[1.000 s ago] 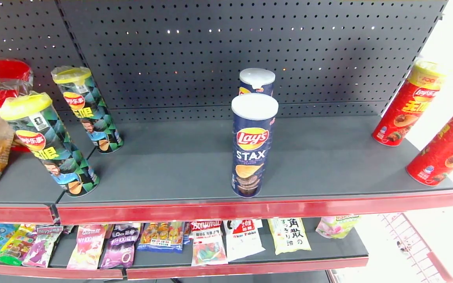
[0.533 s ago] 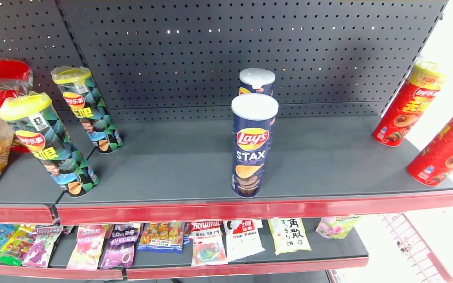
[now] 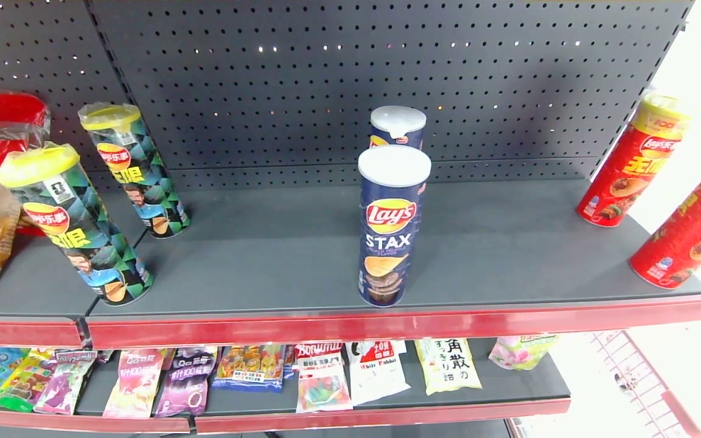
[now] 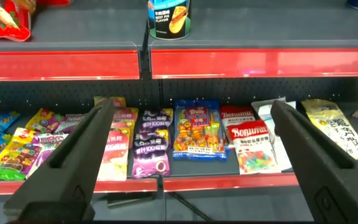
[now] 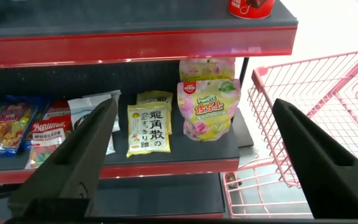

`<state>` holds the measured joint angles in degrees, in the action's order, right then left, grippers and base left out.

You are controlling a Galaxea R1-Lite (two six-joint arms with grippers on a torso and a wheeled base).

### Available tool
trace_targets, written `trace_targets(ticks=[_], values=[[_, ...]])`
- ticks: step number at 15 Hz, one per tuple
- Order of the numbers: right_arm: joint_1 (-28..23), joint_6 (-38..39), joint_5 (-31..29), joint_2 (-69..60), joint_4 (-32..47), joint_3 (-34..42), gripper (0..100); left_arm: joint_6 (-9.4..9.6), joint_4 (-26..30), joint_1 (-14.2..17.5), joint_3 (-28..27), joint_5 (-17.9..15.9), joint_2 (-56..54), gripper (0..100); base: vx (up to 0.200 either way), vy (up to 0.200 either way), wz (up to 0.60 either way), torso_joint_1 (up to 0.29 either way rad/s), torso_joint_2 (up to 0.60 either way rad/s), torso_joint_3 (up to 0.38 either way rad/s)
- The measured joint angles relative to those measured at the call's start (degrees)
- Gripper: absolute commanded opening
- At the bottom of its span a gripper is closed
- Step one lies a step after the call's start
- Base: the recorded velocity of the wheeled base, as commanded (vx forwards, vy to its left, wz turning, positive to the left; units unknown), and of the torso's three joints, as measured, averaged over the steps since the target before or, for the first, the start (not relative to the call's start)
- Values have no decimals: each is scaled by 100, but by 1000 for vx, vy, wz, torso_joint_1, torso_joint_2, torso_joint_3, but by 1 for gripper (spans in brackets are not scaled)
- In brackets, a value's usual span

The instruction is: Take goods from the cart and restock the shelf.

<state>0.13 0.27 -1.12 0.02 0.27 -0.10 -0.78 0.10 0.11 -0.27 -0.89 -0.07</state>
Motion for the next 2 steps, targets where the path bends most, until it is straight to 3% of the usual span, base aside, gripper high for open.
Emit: trace_targets(ticks=[2], values=[[2,17,-2,0,0,0,100,2,0,0,0,0,0,100,0,0,0,0,0,0]])
